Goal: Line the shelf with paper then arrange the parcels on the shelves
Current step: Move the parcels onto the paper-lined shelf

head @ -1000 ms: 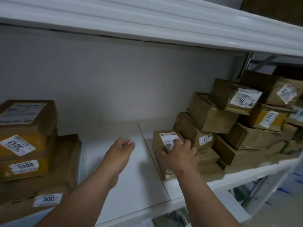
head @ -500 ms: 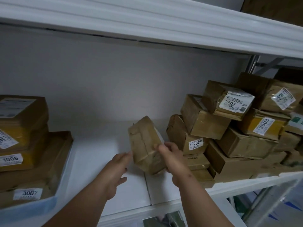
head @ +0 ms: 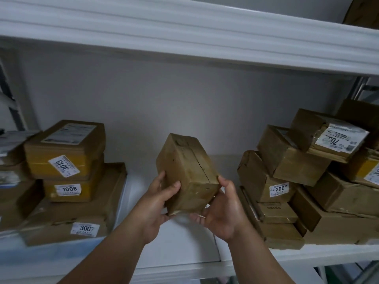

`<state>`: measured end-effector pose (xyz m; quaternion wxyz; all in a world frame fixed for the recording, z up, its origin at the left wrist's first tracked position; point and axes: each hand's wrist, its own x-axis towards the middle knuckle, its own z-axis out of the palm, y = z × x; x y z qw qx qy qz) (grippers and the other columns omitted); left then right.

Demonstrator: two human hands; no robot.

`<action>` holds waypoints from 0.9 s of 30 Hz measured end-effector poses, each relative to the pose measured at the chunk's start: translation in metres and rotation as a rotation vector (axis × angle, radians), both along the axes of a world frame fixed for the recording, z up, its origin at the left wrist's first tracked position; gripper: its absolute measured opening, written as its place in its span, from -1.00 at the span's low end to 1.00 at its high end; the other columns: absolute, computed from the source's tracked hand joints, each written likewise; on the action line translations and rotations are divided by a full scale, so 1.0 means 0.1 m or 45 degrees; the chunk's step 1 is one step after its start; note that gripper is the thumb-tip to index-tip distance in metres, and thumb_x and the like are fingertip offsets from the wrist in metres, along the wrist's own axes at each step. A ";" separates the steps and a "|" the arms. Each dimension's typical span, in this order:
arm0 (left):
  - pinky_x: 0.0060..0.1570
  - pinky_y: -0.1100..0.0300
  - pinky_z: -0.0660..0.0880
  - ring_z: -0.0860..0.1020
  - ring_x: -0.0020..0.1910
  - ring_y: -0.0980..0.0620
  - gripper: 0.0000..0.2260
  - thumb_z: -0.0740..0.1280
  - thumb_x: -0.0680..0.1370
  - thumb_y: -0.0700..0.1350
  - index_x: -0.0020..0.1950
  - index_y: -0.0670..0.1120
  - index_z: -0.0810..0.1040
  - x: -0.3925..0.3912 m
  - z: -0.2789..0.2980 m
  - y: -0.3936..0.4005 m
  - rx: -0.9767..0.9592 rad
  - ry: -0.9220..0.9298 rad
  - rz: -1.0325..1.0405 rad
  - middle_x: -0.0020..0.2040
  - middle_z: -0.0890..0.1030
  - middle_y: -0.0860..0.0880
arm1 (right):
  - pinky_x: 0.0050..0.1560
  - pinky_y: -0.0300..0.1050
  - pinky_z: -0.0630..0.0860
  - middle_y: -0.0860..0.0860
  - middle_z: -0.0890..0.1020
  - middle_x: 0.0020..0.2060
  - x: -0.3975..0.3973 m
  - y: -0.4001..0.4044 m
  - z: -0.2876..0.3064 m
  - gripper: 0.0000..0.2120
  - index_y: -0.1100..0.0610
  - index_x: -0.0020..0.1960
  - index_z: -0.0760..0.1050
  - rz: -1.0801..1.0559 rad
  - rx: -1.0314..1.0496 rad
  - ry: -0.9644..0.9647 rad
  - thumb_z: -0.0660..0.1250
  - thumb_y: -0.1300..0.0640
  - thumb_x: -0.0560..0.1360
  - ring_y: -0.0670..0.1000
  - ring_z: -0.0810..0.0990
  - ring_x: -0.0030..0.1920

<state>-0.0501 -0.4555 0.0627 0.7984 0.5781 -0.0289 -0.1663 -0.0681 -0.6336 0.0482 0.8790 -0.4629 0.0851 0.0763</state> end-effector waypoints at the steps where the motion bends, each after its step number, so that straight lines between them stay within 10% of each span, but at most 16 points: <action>1: 0.06 0.01 0.54 0.50 0.25 0.00 -0.24 0.46 0.38 0.00 0.52 0.22 0.21 0.01 0.02 0.06 -0.001 -0.018 0.011 0.33 0.47 0.11 | 0.07 0.16 0.52 0.15 0.60 0.24 0.01 0.05 0.00 -0.43 0.05 0.26 0.58 0.009 0.025 0.002 0.25 -0.28 0.41 0.31 0.58 0.20; 10: 0.29 -0.13 0.46 0.40 0.39 -0.09 -0.35 0.42 0.51 -0.12 0.51 0.23 0.23 0.09 0.08 0.53 0.044 -0.088 0.042 0.52 0.28 0.07 | 0.16 0.16 0.48 0.11 0.63 0.23 0.08 0.52 0.09 -0.41 0.03 0.28 0.58 -0.068 0.062 0.002 0.17 -0.33 0.46 0.27 0.57 0.23; 14: 0.32 -0.09 0.43 0.40 0.33 0.02 -0.50 0.30 0.53 0.17 0.47 0.17 0.34 0.03 0.24 0.70 0.154 -0.176 0.142 0.44 0.38 0.08 | 0.11 0.08 0.51 0.02 0.63 0.19 0.09 0.83 0.23 -0.57 -0.06 0.24 0.54 -0.225 -0.188 -0.106 0.19 -0.26 0.52 0.15 0.59 0.18; 18: 0.26 -0.06 0.48 0.47 0.29 0.06 -0.21 0.31 0.23 0.51 0.39 0.21 0.41 -0.02 0.42 0.90 0.106 -0.225 0.087 0.29 0.53 0.12 | 0.04 -0.07 0.48 -0.06 0.67 0.04 0.10 1.17 0.46 -0.50 -0.02 0.17 0.52 -0.358 -0.474 -0.340 0.35 -0.27 0.35 -0.04 0.63 0.08; 22: 0.21 -0.12 0.52 0.51 0.26 0.04 -0.40 0.40 0.33 0.32 0.33 0.20 0.43 -0.01 0.53 1.10 0.049 -0.255 0.146 0.26 0.56 0.09 | 0.01 -0.22 0.45 -0.09 0.64 0.13 0.13 1.39 0.61 -0.26 -0.01 0.27 0.49 -0.446 -0.597 -0.538 0.40 -0.37 0.20 -0.16 0.61 0.10; 27: 0.12 -0.15 0.58 0.52 0.27 -0.07 -0.46 0.43 0.36 0.16 0.32 0.10 0.48 0.00 0.60 1.45 -0.165 -0.220 0.206 0.27 0.57 0.00 | 0.23 0.01 0.42 -0.05 0.59 0.12 0.25 1.64 0.70 -0.41 0.04 0.24 0.48 -0.533 -0.320 -0.536 0.41 -0.24 0.32 0.03 0.54 0.22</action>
